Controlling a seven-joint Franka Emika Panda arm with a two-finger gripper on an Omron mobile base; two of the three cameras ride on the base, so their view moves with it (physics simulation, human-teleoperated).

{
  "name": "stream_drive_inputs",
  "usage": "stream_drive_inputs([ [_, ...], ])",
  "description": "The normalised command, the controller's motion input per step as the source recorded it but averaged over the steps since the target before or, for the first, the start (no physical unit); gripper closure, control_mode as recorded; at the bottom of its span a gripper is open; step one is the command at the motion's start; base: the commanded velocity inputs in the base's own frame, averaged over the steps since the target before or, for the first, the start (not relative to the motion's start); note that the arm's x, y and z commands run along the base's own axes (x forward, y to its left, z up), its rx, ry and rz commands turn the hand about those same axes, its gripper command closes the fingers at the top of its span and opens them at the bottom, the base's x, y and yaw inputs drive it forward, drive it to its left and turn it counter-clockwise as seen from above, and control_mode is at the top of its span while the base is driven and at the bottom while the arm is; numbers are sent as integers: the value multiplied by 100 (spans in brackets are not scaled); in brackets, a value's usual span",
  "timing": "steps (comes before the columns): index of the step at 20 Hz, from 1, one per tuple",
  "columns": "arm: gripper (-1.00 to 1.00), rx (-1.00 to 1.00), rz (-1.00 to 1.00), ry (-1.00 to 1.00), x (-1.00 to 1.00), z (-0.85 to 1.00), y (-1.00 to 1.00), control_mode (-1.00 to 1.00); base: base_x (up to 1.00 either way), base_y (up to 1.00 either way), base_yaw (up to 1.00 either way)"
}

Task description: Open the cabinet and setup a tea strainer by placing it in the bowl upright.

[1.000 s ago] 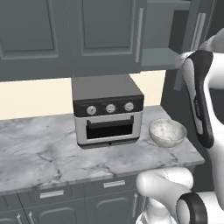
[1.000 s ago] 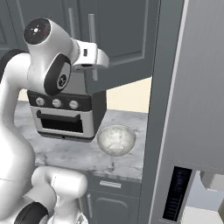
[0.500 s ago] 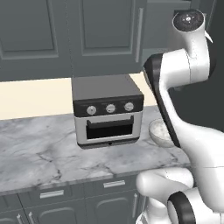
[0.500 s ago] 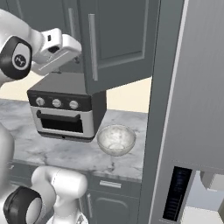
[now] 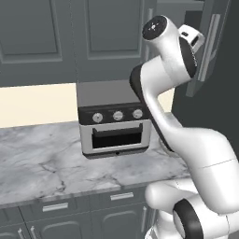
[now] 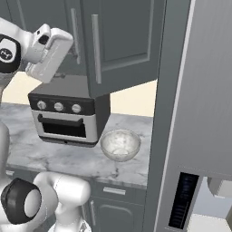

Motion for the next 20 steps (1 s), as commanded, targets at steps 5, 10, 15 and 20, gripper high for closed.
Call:
stream_drive_inputs([
  [5, -100, -40, 1, 28, 10, -4, -1, -100, 0, 0, 0],
  [10, -100, -23, 0, 42, 27, -32, -5, -100, 0, 0, 0],
  [15, -100, -8, 0, 20, 25, -29, 0, -100, 0, 0, 0],
  [20, -100, 0, -8, 21, 14, -30, -31, -100, 0, 0, 0],
])
